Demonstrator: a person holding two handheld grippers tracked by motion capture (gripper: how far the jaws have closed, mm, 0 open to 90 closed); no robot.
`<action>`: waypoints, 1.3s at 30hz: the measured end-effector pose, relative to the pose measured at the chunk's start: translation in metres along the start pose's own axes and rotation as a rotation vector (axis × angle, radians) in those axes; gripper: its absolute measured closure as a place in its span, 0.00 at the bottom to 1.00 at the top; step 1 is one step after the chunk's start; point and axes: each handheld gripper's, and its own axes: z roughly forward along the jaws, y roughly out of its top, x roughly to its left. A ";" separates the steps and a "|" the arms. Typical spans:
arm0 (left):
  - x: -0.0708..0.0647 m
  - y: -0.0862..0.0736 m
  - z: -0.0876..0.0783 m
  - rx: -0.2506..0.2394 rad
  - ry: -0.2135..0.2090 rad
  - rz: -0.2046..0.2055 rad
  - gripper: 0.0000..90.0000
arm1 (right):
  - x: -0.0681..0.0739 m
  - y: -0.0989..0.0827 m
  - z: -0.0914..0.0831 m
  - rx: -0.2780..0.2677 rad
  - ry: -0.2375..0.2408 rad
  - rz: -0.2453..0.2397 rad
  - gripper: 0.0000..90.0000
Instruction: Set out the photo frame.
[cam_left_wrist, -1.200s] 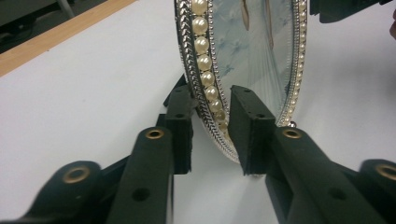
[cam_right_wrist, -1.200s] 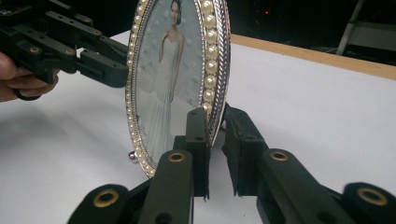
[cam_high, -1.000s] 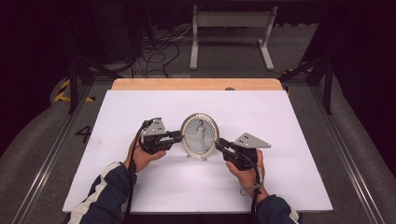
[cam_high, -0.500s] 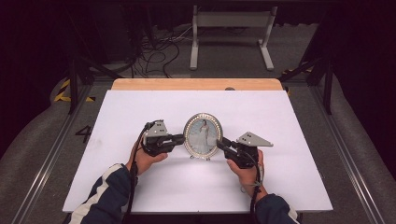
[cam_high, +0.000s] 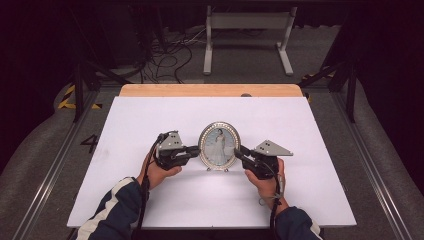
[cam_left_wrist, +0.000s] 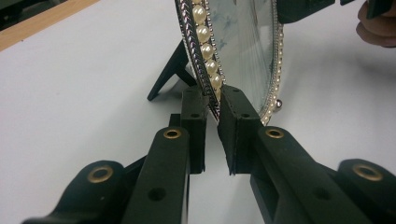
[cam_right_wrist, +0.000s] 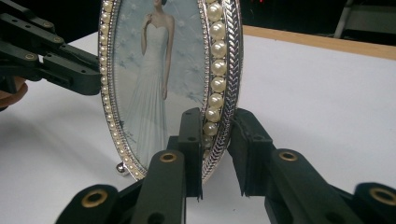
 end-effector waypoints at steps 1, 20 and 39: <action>-0.001 0.001 0.001 0.004 0.005 0.007 0.89 | 0.000 0.000 0.000 -0.001 -0.005 0.005 0.83; -0.003 0.001 0.004 0.009 0.025 0.034 0.85 | 0.002 0.000 -0.002 0.007 -0.011 -0.027 0.82; -0.012 -0.008 -0.020 0.014 0.075 0.090 0.71 | -0.003 -0.003 -0.021 0.056 0.016 -0.159 0.66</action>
